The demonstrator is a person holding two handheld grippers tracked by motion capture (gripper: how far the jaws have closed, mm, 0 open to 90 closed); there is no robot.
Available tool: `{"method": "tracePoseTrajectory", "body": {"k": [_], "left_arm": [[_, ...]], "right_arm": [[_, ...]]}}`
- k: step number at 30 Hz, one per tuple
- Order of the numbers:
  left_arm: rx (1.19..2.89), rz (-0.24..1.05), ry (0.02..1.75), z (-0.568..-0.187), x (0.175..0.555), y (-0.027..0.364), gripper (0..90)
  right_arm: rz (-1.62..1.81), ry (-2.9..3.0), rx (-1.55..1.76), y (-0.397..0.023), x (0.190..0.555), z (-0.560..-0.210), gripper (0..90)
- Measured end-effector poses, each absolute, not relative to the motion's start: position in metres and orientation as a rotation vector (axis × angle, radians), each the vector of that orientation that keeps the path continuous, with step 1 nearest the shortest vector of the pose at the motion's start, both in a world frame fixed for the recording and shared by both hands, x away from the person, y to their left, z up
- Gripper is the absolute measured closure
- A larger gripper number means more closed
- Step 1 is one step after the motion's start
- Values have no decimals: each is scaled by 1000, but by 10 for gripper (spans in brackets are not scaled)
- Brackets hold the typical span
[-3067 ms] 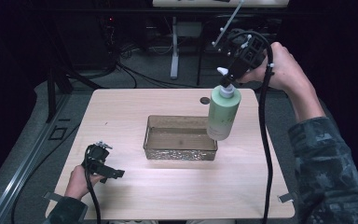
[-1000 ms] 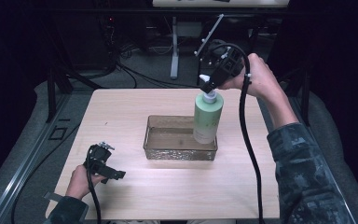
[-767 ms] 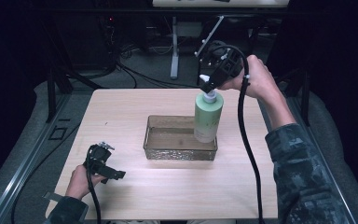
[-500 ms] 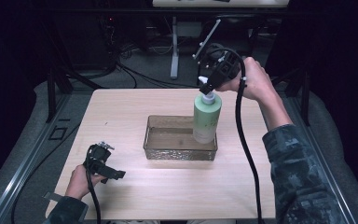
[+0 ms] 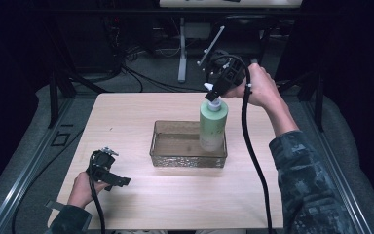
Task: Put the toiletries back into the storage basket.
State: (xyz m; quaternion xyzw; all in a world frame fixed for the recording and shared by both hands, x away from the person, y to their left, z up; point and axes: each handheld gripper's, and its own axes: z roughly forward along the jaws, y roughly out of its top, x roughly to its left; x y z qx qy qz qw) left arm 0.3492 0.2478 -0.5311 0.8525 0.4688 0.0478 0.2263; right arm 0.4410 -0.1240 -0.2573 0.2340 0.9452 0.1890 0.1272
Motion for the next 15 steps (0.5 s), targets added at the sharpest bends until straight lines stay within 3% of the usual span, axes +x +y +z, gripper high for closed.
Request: {"method": "tracePoseTrajectory", "body": {"k": [15], "left_arm": [[2346,132,1290,-531,349,248,1]], "right_arm": [[529,2747,662,-119,441,-260,631]]}}
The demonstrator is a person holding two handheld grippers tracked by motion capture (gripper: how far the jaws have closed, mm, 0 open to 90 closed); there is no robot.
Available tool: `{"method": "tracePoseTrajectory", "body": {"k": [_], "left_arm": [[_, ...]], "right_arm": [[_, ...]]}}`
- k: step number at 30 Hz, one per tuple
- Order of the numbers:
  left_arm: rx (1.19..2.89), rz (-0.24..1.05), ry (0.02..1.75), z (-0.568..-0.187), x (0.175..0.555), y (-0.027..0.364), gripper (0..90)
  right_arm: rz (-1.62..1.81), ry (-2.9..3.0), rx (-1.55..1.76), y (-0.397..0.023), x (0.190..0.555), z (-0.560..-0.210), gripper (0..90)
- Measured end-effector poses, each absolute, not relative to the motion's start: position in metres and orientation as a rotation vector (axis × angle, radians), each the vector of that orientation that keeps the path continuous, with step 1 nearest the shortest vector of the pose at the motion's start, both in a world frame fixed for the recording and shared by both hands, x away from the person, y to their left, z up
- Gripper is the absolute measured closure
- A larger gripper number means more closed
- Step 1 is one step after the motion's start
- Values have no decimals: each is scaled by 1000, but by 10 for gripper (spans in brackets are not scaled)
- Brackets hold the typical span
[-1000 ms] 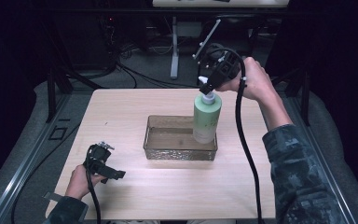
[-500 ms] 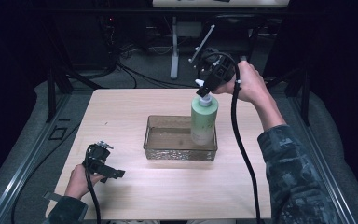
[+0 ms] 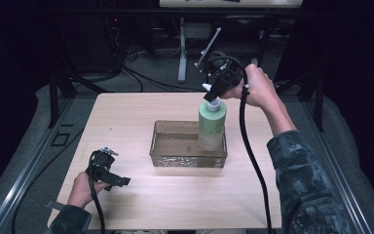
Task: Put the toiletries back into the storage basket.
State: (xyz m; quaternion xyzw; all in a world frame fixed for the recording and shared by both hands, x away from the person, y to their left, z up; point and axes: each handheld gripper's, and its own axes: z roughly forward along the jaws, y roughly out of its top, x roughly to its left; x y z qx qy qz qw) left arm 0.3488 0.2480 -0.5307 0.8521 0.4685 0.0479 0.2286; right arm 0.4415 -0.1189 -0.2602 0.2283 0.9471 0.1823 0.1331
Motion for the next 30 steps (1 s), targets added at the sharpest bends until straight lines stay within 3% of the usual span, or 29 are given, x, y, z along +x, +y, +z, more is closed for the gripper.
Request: {"method": "tracePoseTrajectory", "body": {"k": [30], "left_arm": [[2349,128,1287,-530,349,247,1]], "right_arm": [[535,2788,673,-130,445,-294,631]]}}
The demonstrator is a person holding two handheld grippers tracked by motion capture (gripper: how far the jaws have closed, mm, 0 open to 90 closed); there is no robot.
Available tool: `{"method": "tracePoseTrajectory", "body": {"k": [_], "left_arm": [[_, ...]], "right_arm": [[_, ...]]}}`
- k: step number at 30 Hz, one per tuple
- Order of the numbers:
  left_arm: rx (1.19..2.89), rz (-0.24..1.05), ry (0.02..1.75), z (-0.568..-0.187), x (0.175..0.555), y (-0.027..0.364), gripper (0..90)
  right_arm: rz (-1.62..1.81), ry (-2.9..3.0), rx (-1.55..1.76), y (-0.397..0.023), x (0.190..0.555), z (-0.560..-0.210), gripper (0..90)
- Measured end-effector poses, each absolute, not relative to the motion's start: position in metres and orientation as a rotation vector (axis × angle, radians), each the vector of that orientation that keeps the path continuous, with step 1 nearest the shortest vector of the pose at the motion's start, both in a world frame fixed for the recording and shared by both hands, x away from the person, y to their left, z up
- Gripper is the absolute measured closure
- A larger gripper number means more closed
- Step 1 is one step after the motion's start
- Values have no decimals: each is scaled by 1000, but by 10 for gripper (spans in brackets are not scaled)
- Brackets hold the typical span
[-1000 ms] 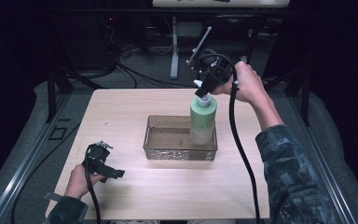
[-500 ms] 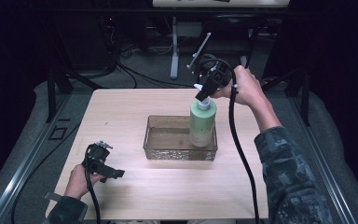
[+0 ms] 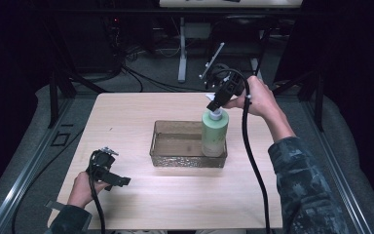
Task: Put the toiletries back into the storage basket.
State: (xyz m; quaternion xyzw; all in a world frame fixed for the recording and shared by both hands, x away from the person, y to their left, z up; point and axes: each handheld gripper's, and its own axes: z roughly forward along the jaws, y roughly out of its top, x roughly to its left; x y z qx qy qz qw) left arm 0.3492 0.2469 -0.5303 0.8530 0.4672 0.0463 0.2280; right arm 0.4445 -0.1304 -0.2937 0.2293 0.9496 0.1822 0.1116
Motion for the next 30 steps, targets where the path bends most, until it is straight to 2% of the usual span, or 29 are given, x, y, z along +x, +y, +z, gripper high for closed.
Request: {"method": "tracePoseTrajectory", "body": {"k": [30], "left_arm": [[2347,131,1290,-530,349,246,1]], "right_arm": [[521,2811,696,-140,438,-315,631]]}}
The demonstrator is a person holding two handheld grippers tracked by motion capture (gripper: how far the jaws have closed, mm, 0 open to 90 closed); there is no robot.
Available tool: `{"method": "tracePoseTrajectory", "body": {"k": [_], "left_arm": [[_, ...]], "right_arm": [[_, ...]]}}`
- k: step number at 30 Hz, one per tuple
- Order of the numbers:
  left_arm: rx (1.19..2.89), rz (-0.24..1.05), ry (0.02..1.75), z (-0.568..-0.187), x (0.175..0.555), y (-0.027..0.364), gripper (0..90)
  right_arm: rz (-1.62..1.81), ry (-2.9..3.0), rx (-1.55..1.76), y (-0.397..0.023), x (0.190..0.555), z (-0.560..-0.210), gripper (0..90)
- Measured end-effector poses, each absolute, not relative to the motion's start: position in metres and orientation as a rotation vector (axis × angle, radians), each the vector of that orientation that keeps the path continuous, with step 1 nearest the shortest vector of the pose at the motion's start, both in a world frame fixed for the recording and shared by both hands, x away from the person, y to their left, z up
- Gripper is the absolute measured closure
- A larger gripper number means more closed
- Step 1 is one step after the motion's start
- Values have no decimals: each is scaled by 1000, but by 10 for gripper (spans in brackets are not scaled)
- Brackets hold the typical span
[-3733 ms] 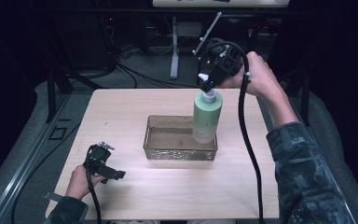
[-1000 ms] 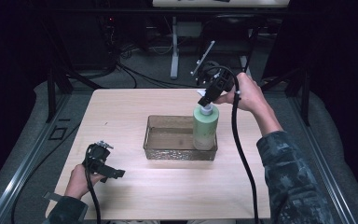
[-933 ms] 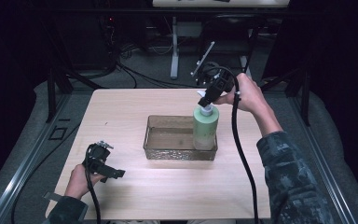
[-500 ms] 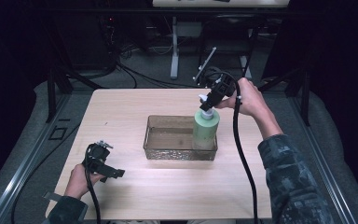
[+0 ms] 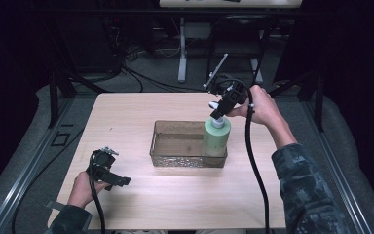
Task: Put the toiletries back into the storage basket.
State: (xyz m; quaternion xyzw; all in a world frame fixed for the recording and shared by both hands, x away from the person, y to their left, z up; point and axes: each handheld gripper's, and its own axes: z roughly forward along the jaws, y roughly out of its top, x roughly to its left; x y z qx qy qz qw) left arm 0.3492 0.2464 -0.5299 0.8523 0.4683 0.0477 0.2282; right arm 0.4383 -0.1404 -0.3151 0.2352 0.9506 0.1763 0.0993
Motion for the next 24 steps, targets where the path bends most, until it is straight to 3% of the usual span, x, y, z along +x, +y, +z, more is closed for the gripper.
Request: {"method": "tracePoseTrajectory", "body": {"k": [24], "left_arm": [[2352,135,1282,-530,349,245,1]], "right_arm": [[551,2784,762,-143,442,-328,631]]}}
